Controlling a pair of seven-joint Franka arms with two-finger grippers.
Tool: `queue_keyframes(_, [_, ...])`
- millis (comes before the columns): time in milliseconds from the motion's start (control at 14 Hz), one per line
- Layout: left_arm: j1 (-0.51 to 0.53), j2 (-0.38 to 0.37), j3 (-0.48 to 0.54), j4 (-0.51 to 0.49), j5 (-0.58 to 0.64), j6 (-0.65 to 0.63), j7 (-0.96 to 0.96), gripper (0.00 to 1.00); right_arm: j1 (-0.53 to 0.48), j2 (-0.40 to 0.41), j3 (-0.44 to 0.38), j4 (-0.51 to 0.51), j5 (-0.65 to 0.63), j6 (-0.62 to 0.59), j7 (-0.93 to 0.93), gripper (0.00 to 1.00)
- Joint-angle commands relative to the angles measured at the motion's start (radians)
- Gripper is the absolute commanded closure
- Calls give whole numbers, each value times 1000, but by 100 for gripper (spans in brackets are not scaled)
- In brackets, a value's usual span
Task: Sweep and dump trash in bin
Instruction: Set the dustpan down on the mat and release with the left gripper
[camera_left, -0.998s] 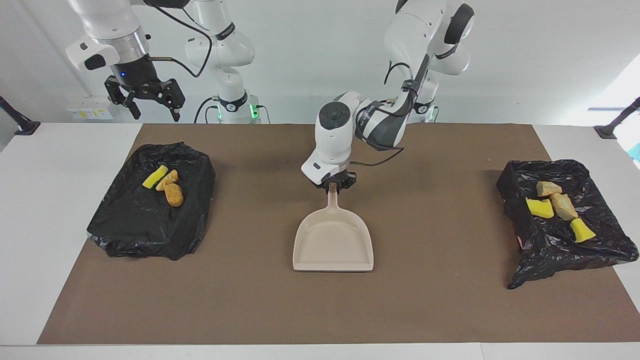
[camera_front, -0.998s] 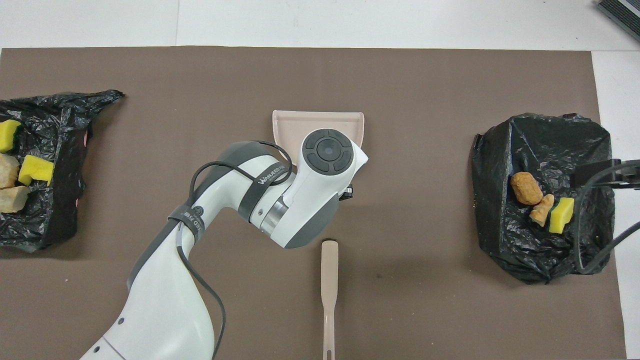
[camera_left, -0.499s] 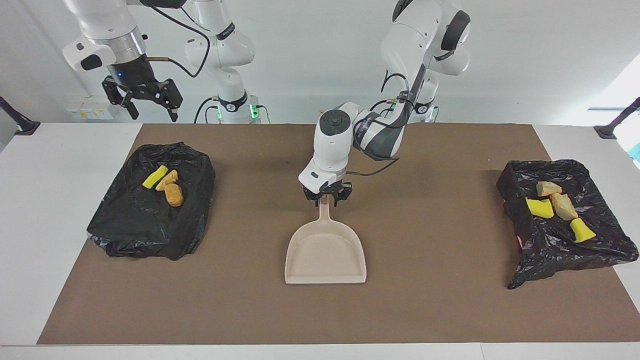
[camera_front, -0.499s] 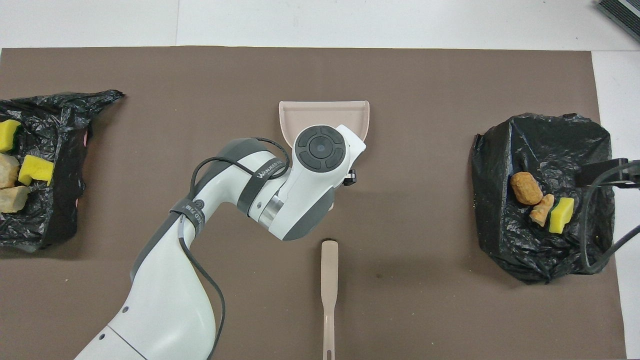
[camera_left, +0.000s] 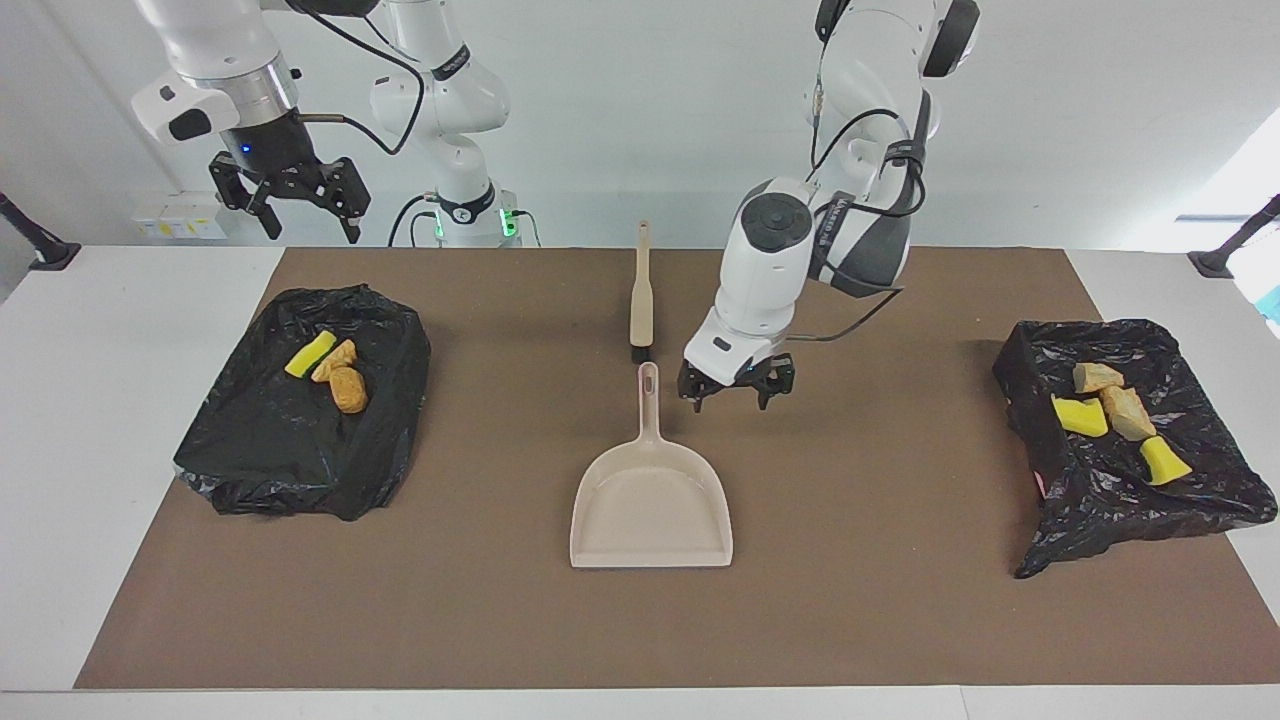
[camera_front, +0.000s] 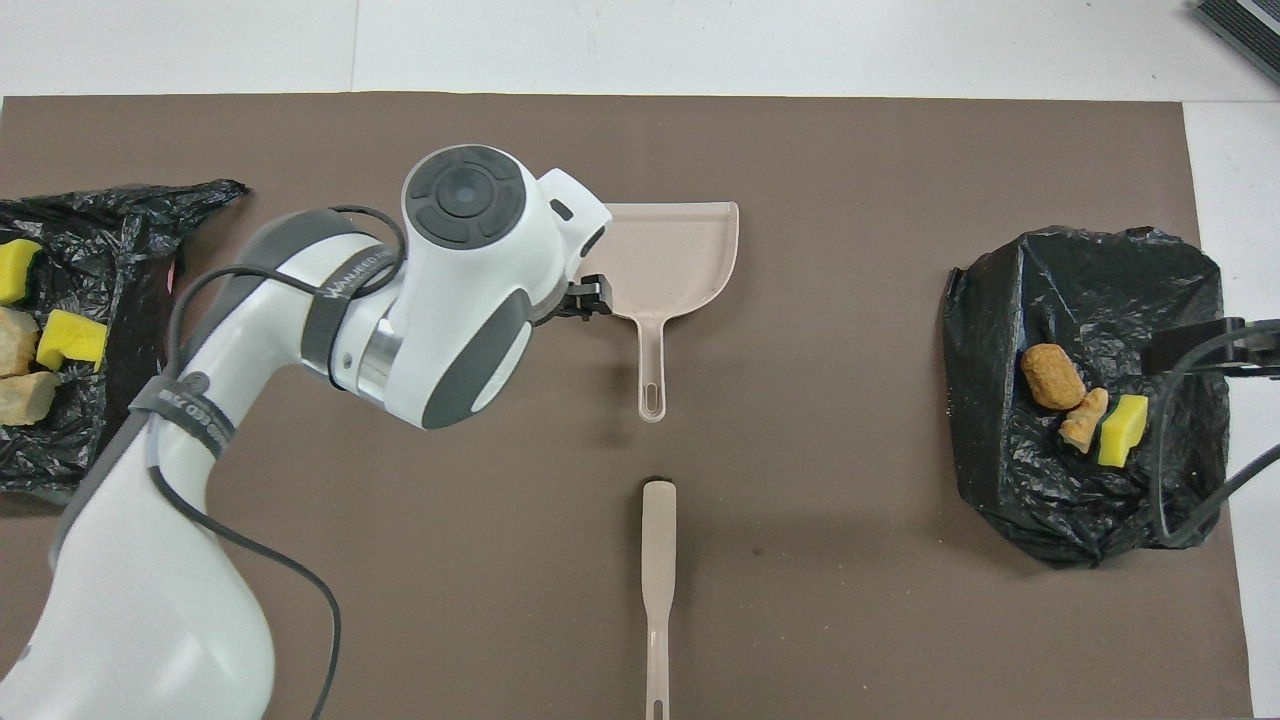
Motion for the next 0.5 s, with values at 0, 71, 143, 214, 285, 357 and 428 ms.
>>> queue_keyframes(0, [69, -24, -1, -19, 6, -21, 72, 0, -21, -7, 12, 6, 25, -12, -37, 0])
queue_keyframes(71, [95, -26, -3, -14, 14, -35, 89, 0, -21, -7, 13, 6, 27, -12, -39, 0])
queue_keyframes(143, [117, -41, -1, -13, 14, -44, 130, 0, -21, -7, 12, 6, 27, -12, -39, 0])
queue_keyframes(214, [150, -52, -1, -14, 13, -47, 186, 0, -21, -7, 10, 6, 28, -14, -39, 0])
queue_keyframes(285, [186, -67, -3, -14, 11, -68, 234, 0, -23, -7, 7, 6, 27, -12, -37, 0])
queue_keyframes(357, [225, -85, -3, -14, 6, -93, 280, 0, -21, -7, 13, 6, 27, 0, -33, 0])
queue_keyframes(428, [264, -108, -4, -14, 2, -114, 329, 0, -20, -7, 18, 6, 25, -3, -31, 0])
